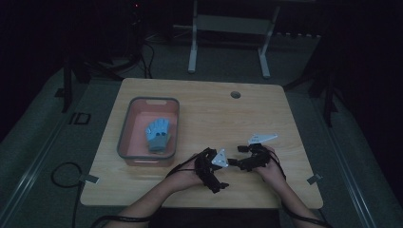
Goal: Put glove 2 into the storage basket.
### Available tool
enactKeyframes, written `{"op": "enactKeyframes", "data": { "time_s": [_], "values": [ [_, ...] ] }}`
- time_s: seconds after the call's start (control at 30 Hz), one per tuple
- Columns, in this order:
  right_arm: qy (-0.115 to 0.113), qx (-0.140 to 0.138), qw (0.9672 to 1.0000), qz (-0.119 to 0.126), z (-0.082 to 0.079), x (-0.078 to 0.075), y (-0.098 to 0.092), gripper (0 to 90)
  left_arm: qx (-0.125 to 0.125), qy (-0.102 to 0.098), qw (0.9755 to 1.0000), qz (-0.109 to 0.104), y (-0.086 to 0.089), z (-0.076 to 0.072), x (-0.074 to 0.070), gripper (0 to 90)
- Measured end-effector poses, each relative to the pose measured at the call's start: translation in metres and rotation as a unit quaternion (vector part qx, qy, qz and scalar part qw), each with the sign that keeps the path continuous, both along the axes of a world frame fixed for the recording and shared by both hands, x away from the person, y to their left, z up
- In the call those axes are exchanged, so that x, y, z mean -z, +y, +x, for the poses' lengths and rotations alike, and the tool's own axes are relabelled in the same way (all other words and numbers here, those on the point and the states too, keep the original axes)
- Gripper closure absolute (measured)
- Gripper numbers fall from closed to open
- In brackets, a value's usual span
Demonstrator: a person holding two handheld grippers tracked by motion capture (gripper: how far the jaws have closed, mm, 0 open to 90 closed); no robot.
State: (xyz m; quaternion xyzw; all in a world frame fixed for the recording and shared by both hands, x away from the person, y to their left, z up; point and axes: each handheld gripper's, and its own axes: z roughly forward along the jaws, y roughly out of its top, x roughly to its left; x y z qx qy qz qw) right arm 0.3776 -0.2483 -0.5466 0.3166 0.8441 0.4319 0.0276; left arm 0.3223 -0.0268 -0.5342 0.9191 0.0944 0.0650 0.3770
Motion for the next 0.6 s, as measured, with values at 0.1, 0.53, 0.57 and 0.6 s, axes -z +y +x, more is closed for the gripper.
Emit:
{"op": "enactKeyframes", "data": {
  "time_s": [0.1,0.53,0.57,0.6],
  "values": [
    [-0.001,-0.001,1.0000,-0.002,-0.002,0.001,-0.001,14.5,0.002,0.002,1.0000,-0.003,-0.001,-0.001,0.003,2.6],
    [0.003,0.001,0.9999,-0.010,-0.005,0.008,-0.005,14.5,0.017,0.018,0.9997,0.001,-0.003,-0.004,0.015,2.6],
    [0.002,0.001,0.9999,-0.011,-0.005,0.008,-0.005,14.5,0.019,0.020,0.9996,0.003,-0.002,-0.003,0.015,2.6],
    [0.002,0.001,0.9999,-0.012,-0.004,0.008,-0.005,14.5,0.019,0.020,0.9996,0.003,-0.002,-0.003,0.015,2.6]
  ]
}}
